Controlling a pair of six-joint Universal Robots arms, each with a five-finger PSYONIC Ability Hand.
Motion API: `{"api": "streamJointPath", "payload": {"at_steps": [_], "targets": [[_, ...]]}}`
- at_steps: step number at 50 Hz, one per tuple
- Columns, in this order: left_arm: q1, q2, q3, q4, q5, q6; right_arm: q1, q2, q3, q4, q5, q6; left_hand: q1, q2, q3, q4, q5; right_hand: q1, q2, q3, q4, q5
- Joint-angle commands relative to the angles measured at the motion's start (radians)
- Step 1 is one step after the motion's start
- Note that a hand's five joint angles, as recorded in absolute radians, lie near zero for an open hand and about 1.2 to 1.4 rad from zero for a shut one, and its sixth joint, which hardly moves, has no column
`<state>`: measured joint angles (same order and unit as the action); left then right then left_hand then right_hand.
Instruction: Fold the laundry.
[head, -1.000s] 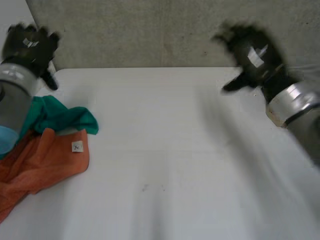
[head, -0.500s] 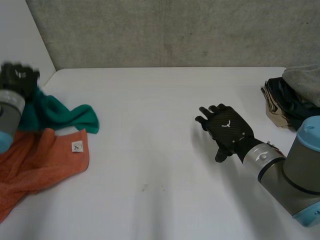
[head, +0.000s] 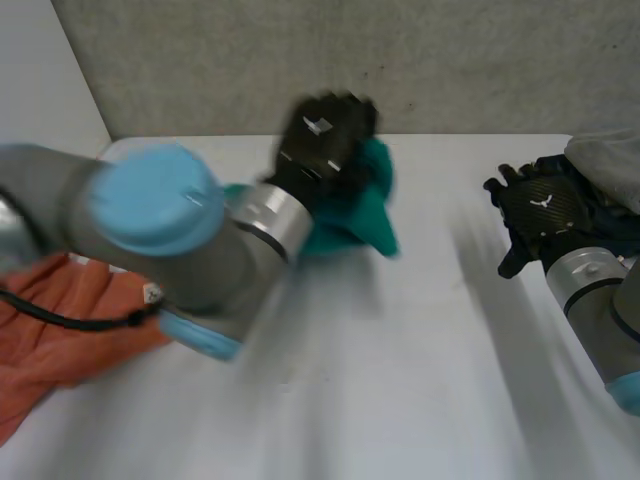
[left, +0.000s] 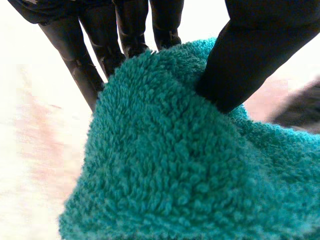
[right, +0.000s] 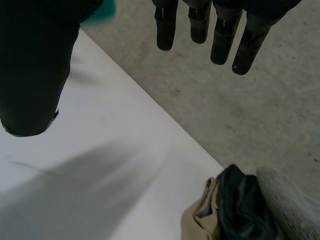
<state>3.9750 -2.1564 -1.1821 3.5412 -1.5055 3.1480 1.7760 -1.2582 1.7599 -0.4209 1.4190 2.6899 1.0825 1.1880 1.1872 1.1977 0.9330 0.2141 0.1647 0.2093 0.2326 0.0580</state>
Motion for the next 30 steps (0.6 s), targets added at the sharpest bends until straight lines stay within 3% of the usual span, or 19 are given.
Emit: {"api": "streamJointPath", "payload": {"at_steps": [1, 4, 10, 16, 23, 30], "targets": [[-0.083, -0.103, 0.035, -0.007, 0.002, -0.005, -0.023, 0.002, -0.003, -0.001, 0.001, 0.005, -0.435, -0.540, -0.540, -0.550, -0.460, -0.040, 0.010, -0.035, -0.058, -0.058], [-0.083, -0.088, 0.016, -0.007, 0.002, 0.001, -0.027, 0.002, -0.013, -0.001, 0.006, 0.005, -0.908, -1.013, -1.013, -1.023, -0.933, -0.040, 0.010, -0.035, -0.058, -0.058], [-0.057, 0.007, -0.047, -0.030, -0.001, 0.017, -0.026, 0.002, -0.020, 0.014, 0.005, 0.002, -0.908, -1.013, -1.013, -1.023, -0.933, -0.040, 0.010, -0.035, -0.058, -0.058], [0.091, 0.141, -0.162, -0.105, -0.001, 0.197, -0.015, -0.012, -0.034, 0.121, 0.003, -0.024, -0.898, -1.004, -1.003, -1.014, -0.923, -0.040, 0.010, -0.035, -0.058, -0.058], [0.133, 0.168, -0.274, -0.154, -0.001, 0.461, 0.010, -0.070, -0.088, 0.463, -0.025, -0.116, -0.860, -0.966, -0.965, -0.975, -0.885, -0.040, 0.010, -0.035, -0.058, -0.058], [0.168, 0.101, -0.268, -0.148, 0.013, 0.572, 0.072, -0.084, -0.083, 0.556, -0.025, -0.153, -0.825, -0.930, -0.930, -0.940, -0.850, -0.040, 0.010, -0.035, -0.058, -0.058]]}}
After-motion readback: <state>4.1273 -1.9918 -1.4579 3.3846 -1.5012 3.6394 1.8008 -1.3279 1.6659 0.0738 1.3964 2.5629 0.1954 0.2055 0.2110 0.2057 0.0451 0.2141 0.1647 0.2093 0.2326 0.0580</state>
